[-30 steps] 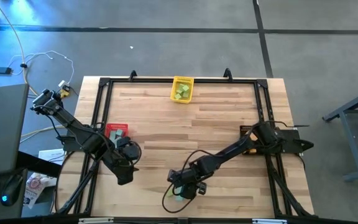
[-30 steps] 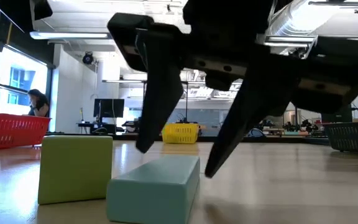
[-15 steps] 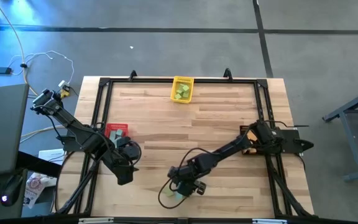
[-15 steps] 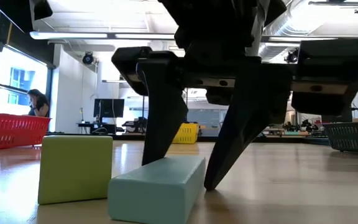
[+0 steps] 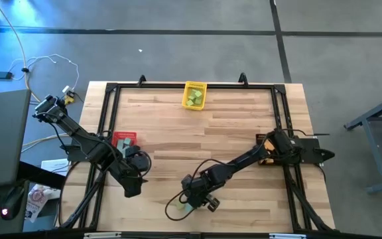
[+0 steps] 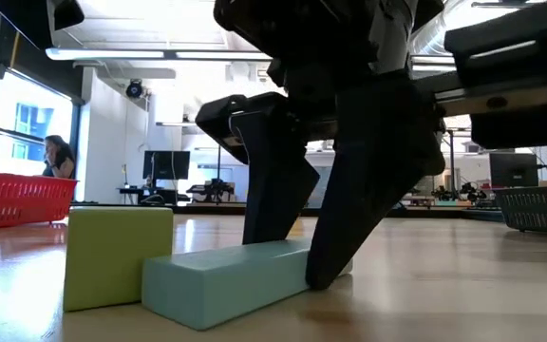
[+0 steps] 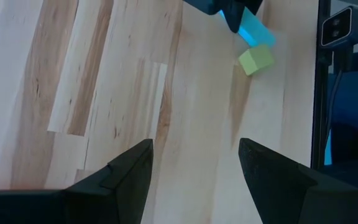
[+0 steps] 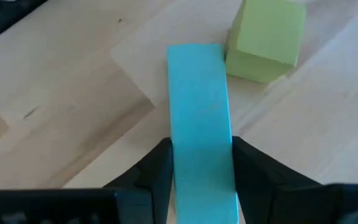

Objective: Sort & place blocks by color
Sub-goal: Put the blue block into the red bin

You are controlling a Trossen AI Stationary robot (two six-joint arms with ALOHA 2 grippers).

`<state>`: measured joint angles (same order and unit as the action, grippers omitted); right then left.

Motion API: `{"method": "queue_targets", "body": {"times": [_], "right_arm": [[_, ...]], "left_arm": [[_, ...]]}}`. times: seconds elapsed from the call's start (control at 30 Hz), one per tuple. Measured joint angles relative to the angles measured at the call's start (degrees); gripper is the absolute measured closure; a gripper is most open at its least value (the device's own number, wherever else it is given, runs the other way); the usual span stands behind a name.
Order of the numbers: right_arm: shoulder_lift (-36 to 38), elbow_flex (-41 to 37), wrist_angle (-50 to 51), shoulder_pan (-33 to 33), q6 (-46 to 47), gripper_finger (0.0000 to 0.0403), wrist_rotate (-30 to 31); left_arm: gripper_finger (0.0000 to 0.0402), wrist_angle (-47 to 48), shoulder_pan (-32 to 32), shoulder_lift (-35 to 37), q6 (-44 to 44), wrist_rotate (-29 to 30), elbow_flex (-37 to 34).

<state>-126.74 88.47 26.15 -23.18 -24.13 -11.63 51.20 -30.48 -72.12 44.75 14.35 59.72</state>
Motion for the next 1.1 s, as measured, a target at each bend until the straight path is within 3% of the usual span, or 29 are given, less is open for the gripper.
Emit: {"method": "queue_targets", "body": {"times": [0.17, 0.57, 0.93, 1.1], "right_arm": [[0.1, 0.0, 0.4, -1.3, 4.9, 0.0296, 3.1], [3.4, -0.5, 5.6, -2.9, 17.9, 0.0299, 11.9], [5.5, 0.2, 9.5, -3.1, 20.7, 0.03, 25.3], [5.5, 2.8, 10.2, -3.1, 20.6, 0.03, 34.1]], "left_arm": [[0.0179, 0.0, 0.0, 0.0, -2.1, 0.0, 0.0], [0.0179, 0.0, 0.3, 0.0, -2.9, 1.8, 0.0], [0.0179, 4.7, 2.0, 0.0, -3.1, 4.4, 0.0], [0.0179, 5.3, 2.3, 0.8, 1.5, 7.8, -3.3]]}}
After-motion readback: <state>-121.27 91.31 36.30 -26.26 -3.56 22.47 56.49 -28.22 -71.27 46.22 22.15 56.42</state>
